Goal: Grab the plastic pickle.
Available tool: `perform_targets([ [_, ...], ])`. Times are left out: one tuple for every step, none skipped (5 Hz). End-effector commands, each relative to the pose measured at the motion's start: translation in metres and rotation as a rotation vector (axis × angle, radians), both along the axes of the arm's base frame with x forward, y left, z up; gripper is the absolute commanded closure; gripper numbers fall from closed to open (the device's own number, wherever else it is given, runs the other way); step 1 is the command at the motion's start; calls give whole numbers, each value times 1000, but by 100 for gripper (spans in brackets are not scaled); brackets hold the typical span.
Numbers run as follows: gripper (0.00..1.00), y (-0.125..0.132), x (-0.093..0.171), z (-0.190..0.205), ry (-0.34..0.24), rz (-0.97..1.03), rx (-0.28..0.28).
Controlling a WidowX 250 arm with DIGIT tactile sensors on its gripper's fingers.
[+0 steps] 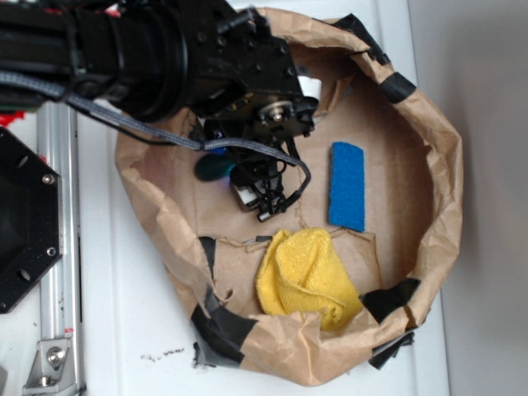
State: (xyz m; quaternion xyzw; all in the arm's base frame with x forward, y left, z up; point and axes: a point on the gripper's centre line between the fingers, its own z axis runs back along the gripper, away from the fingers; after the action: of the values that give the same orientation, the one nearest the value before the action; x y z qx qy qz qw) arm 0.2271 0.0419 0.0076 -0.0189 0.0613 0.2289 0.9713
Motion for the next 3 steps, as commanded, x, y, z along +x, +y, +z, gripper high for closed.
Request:
perform_targets([
  [100, 6, -6, 17, -27, -38, 5],
  [100, 1, 2, 66, -175, -91, -65],
  [100, -10, 16, 116, -284, -50, -118],
])
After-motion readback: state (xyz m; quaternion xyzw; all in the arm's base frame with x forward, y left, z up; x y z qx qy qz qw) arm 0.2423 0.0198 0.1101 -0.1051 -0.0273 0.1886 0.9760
